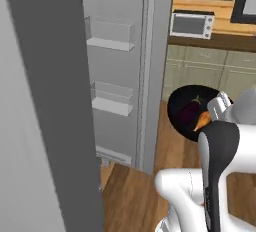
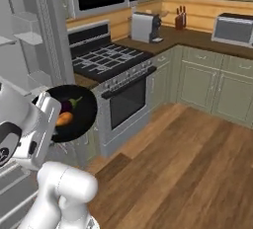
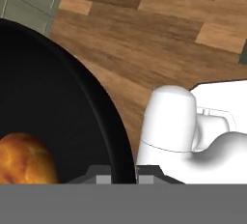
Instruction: Pick the chicken drumstick and eggplant from their plates and place them in the bowl. Then put the bowl in the fridge.
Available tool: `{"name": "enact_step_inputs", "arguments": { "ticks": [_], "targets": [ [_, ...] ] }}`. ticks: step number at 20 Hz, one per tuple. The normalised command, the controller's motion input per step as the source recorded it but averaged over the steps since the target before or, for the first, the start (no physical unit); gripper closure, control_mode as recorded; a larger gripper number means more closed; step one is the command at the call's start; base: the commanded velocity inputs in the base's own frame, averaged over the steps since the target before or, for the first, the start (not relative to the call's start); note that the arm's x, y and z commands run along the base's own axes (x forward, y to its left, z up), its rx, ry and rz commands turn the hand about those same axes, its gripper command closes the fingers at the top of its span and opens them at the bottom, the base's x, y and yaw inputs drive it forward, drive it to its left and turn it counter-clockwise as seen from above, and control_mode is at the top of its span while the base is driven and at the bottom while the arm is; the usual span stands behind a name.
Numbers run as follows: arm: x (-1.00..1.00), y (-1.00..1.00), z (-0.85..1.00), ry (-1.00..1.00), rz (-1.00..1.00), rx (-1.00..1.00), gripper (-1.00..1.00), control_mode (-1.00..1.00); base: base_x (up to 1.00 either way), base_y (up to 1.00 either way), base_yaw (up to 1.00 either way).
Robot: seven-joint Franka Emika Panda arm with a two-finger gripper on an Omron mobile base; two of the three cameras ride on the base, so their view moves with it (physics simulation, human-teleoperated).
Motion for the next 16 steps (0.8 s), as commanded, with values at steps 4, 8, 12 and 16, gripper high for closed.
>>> {"name": "enact_step_inputs", "arguments": {
  "ticks": [4, 8, 12, 16],
  "targets": [
    [0.00, 0.00, 0.00, 0.00, 0.00, 0.00, 1.00, 1.00, -0.29, -0.03, 0.76],
    [0.00, 0.00, 0.00, 0.00, 0.00, 0.00, 1.00, 1.00, -0.20, -0.07, 0.72],
    [0.00, 0.00, 0.00, 0.00, 0.00, 0.00, 1.00, 1.00, 0.19, -0.36, 0.60],
    [0.00, 0.00, 0.00, 0.00, 0.00, 0.00, 1.00, 1.00, 0.19, -0.41, 0.54]
  ]
}}
